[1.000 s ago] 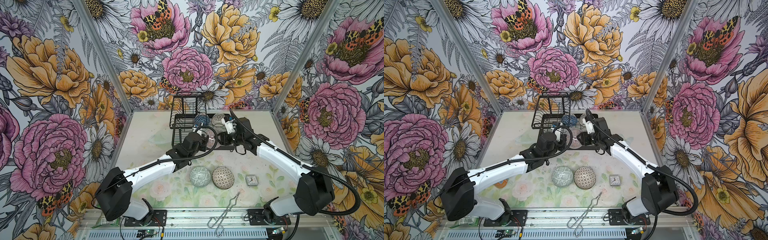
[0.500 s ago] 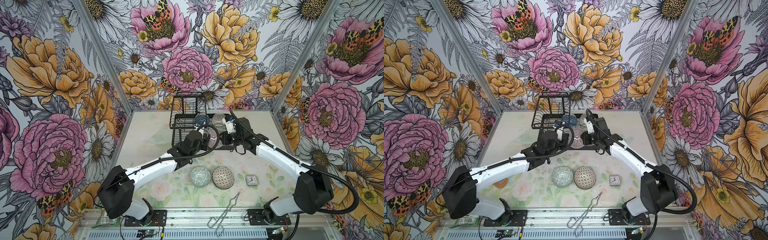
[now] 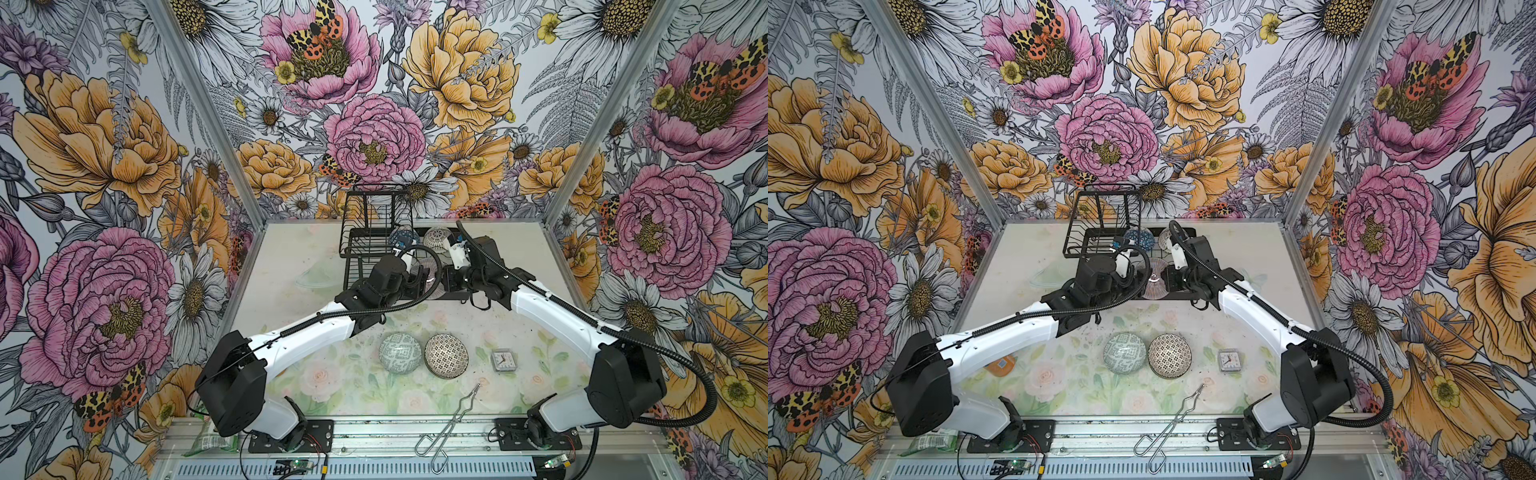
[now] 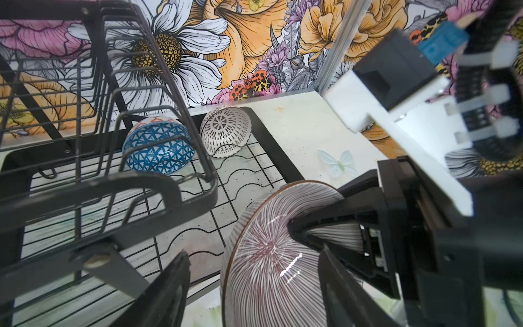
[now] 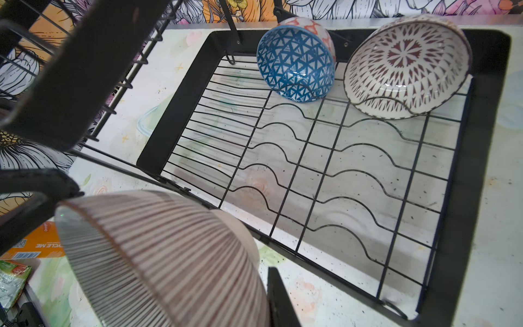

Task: Load the bowls into the dish rack
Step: 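Grasp the striped bowl rim with the right gripper while the left gripper releases it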

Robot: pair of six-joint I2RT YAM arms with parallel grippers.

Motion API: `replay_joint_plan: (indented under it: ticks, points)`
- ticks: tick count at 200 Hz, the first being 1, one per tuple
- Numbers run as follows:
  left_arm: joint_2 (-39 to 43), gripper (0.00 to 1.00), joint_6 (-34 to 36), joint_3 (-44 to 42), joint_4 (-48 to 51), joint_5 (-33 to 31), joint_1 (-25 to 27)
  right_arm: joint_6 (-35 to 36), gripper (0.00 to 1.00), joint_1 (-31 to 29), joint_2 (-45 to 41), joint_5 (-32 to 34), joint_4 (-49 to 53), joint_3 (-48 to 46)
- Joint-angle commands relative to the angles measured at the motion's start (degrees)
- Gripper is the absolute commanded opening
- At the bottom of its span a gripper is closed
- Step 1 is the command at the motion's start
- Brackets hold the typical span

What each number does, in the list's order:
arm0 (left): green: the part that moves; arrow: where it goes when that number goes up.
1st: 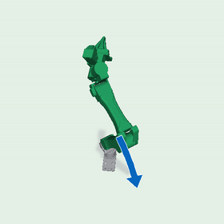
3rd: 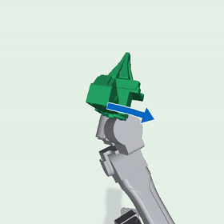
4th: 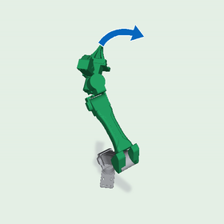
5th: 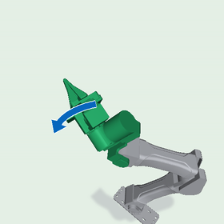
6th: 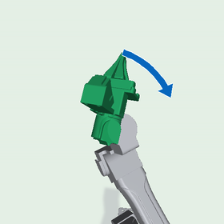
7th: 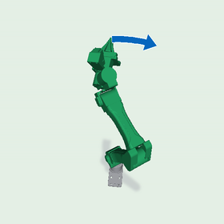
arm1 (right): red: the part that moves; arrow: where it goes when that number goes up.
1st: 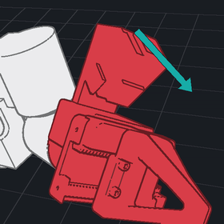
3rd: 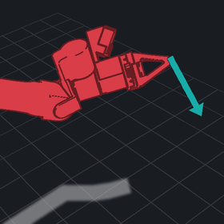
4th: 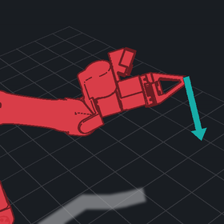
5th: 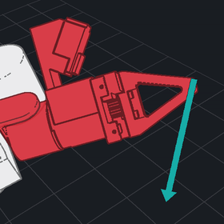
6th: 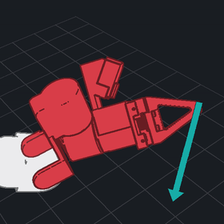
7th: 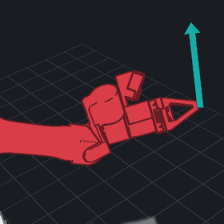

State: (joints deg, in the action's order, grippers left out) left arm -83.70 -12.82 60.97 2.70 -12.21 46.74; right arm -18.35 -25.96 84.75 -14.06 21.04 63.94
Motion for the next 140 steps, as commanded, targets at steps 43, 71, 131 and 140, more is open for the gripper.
replay_joint_plan:
  ticks: [43,71,131,140]
  points:
    - [4.75,0.98,2.38,0.17,8.99,-1.60,0.10,7.22,0.00,1.26,2.78,5.71,-2.65,5.37]
    - [6.47,0.99,2.37,-1.11,9.73,-2.02,-0.58,13.87,0.00,1.32,4.22,11.13,-4.37,6.82]
    - [7.49,0.99,2.60,-0.16,11.69,-1.05,-2.56,30.58,0.00,1.32,3.20,24.97,-19.50,3.43]
    - [7.50,0.99,2.71,-0.15,11.54,-0.88,-2.93,33.87,0.00,1.34,2.63,26.19,-24.42,1.04]
